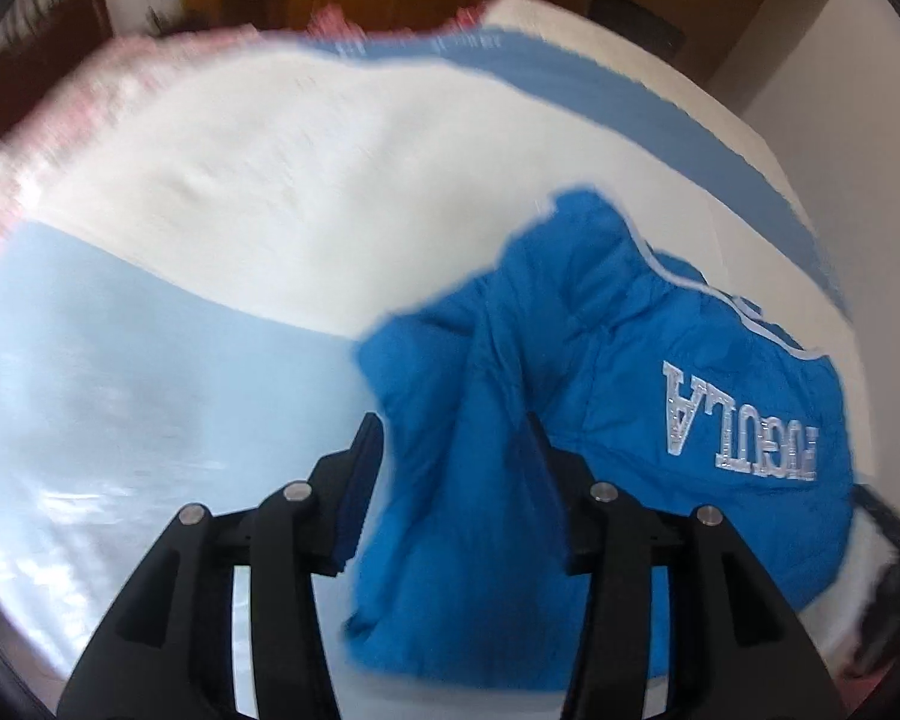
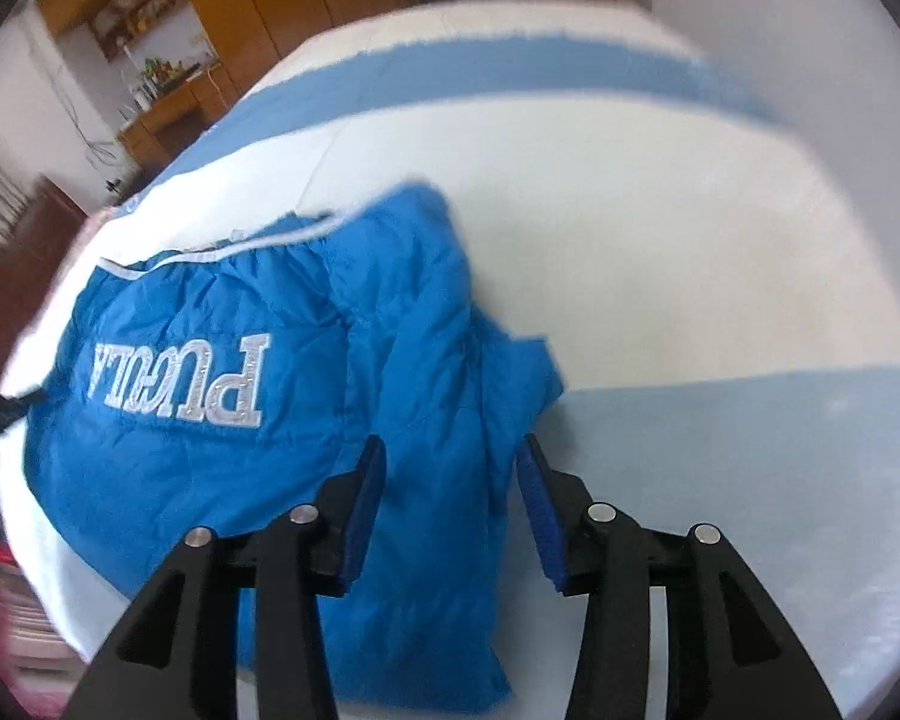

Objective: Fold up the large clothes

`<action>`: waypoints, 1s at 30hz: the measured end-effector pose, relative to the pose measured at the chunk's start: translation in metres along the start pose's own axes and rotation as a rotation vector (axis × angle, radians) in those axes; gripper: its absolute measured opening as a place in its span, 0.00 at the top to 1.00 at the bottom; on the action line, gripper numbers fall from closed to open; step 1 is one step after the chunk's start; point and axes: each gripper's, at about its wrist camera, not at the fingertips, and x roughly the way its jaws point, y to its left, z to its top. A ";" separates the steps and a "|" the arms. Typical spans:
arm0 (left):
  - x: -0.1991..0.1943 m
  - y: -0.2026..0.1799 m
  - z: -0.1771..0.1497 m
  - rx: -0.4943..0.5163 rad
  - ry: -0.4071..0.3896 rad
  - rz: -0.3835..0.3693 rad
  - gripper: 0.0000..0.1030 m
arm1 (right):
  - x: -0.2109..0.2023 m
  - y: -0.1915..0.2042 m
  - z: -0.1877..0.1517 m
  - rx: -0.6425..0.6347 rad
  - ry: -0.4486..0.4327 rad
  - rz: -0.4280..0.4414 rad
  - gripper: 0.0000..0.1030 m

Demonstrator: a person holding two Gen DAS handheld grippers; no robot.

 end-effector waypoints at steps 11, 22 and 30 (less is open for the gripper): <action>-0.032 -0.095 -0.047 0.221 -0.082 0.020 0.55 | -0.008 0.054 -0.028 -0.054 -0.032 0.123 0.82; 0.012 -0.111 -0.081 0.227 -0.012 0.030 0.55 | 0.018 0.053 -0.051 -0.060 -0.013 0.093 0.86; 0.020 -0.108 -0.092 0.231 -0.008 0.036 0.54 | 0.034 0.054 -0.061 -0.079 -0.016 0.077 0.88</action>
